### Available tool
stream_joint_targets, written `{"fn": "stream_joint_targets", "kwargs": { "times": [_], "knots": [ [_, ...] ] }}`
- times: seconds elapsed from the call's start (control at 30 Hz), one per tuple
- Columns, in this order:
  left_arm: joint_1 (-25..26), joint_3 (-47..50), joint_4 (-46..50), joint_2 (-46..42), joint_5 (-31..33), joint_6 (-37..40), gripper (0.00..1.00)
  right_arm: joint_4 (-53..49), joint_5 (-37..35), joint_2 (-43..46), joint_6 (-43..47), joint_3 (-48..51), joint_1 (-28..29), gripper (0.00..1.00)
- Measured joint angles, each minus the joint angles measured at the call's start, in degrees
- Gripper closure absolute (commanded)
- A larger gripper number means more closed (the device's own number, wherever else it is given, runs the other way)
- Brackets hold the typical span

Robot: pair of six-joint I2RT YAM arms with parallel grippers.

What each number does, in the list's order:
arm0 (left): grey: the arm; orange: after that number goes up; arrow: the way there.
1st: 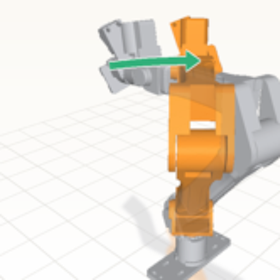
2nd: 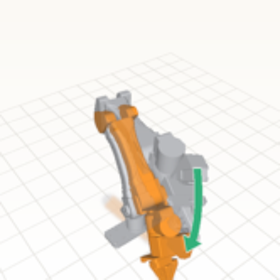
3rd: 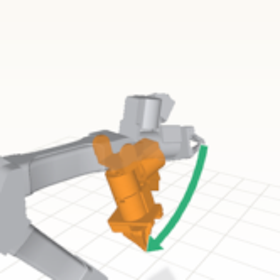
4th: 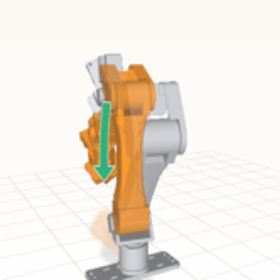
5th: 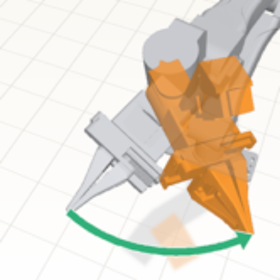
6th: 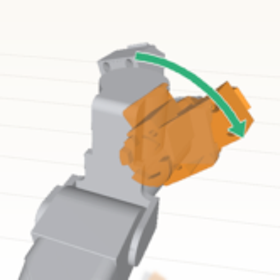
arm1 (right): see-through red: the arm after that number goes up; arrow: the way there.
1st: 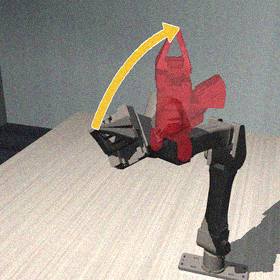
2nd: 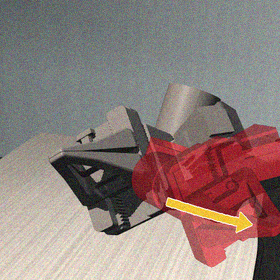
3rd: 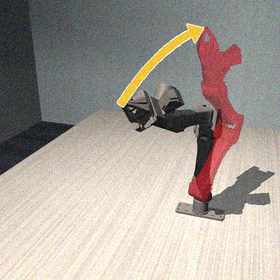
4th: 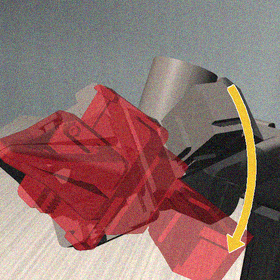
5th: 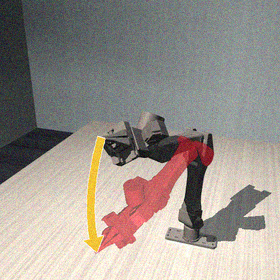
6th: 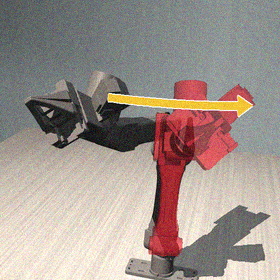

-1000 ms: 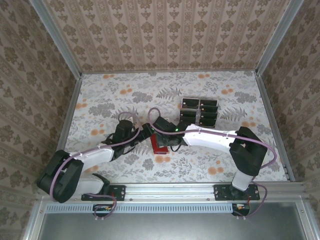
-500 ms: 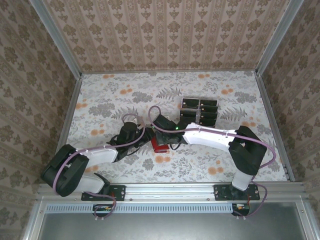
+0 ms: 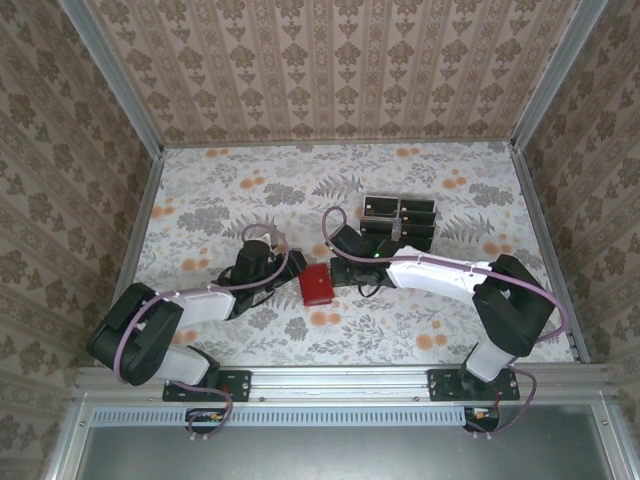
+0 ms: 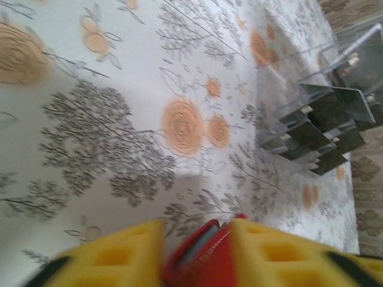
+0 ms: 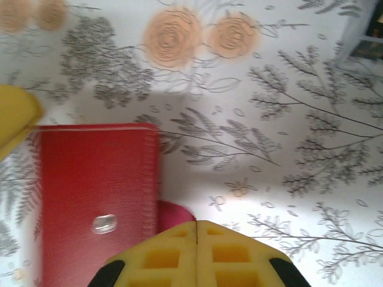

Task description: Put the credit cards into the card holder

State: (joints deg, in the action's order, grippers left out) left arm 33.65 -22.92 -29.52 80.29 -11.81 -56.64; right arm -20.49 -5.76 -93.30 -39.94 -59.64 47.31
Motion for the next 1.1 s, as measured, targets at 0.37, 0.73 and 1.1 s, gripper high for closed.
{"fn": "stream_joint_targets", "kwargs": {
  "times": [0.37, 0.73, 1.1],
  "knots": [
    [-4.4, -2.0, 10.9, -4.9, -1.0, 6.9, 0.16, 4.0, 7.0, 2.1, -1.1, 0.0, 0.1, 1.00],
    [-1.6, -3.8, 16.4, -9.8, -2.2, 9.4, 0.15, 5.4, 9.1, 4.9, -2.8, -1.2, 1.0, 1.00],
    [1.6, -3.9, 15.5, -6.6, -1.4, 8.7, 0.17, 5.6, 8.8, 5.2, -3.6, -1.4, 1.2, 1.00]
  ]
}}
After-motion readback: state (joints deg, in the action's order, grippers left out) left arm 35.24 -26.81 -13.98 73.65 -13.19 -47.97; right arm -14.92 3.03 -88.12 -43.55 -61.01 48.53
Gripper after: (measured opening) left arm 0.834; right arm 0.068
